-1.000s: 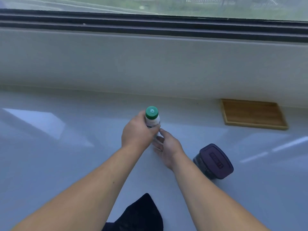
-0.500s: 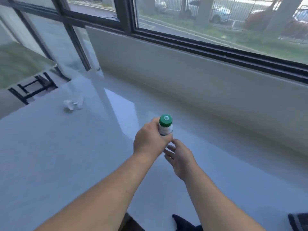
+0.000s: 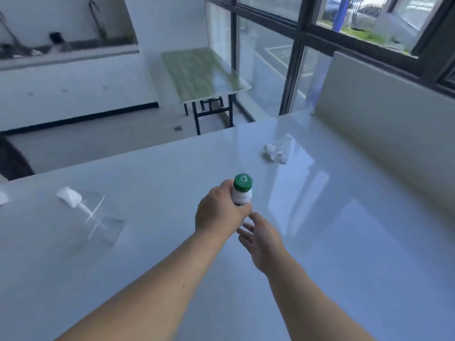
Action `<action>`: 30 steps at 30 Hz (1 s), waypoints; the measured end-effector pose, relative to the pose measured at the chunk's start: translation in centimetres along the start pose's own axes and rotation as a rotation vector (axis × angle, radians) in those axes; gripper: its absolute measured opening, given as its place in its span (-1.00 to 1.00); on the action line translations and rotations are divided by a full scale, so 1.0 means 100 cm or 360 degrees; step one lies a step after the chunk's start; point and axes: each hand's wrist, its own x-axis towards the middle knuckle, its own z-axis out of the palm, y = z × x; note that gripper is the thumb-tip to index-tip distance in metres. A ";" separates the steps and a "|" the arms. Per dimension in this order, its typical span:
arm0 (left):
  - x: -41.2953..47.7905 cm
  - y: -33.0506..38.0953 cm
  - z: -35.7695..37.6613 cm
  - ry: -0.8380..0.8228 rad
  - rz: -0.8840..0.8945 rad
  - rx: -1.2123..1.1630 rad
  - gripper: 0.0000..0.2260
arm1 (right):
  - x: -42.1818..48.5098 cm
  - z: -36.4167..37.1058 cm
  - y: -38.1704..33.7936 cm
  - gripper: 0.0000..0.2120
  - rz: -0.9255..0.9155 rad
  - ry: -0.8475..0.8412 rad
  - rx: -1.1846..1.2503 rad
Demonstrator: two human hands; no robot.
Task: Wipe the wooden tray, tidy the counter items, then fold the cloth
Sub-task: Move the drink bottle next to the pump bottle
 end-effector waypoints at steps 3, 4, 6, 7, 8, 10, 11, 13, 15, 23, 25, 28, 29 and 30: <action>0.022 -0.058 -0.044 0.0098 -0.0133 0.0037 -0.71 | 0.020 0.073 0.017 -0.91 0.0067 -0.0104 -0.0116; 0.028 -0.076 -0.056 0.0129 -0.0173 0.0039 -0.72 | 0.027 0.094 0.023 -0.90 0.0086 -0.0130 -0.0151; 0.037 -0.111 -0.078 0.0176 -0.0246 0.0034 -0.72 | 0.039 0.134 0.036 -0.90 0.0130 -0.0171 -0.0219; 0.041 -0.127 -0.087 0.0194 -0.0280 0.0034 -0.71 | 0.044 0.152 0.043 -0.89 0.0150 -0.0185 -0.0249; 0.043 -0.142 -0.094 0.0211 -0.0315 0.0035 -0.71 | 0.049 0.167 0.050 -0.89 0.0170 -0.0201 -0.0276; 0.047 -0.169 -0.105 0.0240 -0.0380 0.0034 -0.70 | 0.056 0.193 0.064 -0.88 0.0214 -0.0228 -0.0317; 0.048 -0.180 -0.109 0.0247 -0.0408 0.0032 -0.71 | 0.060 0.202 0.070 -0.88 0.0240 -0.0233 -0.0333; 0.050 -0.200 -0.114 0.0247 -0.0454 0.0018 -0.71 | 0.067 0.217 0.080 -0.88 0.0284 -0.0232 -0.0370; 0.052 -0.215 -0.116 0.0242 -0.0489 0.0002 -0.71 | 0.074 0.227 0.088 -0.89 0.0312 -0.0207 -0.0394; 0.054 -0.246 -0.115 0.0208 -0.0588 -0.0051 -0.67 | 0.093 0.244 0.111 -0.91 0.0333 -0.0125 -0.0510; 0.053 -0.251 -0.115 0.0197 -0.0605 -0.0056 -0.66 | 0.097 0.245 0.117 -0.89 0.0321 -0.0127 -0.0538; 0.051 -0.254 -0.111 0.0219 -0.0600 -0.0065 -0.67 | 0.101 0.244 0.122 -0.86 0.0282 -0.0140 -0.0597; 0.050 -0.254 -0.110 0.0226 -0.0590 -0.0070 -0.66 | 0.103 0.243 0.123 -0.85 0.0273 -0.0153 -0.0606; 0.049 -0.254 -0.107 0.0232 -0.0584 -0.0085 -0.63 | 0.104 0.243 0.123 -0.84 0.0266 -0.0168 -0.0614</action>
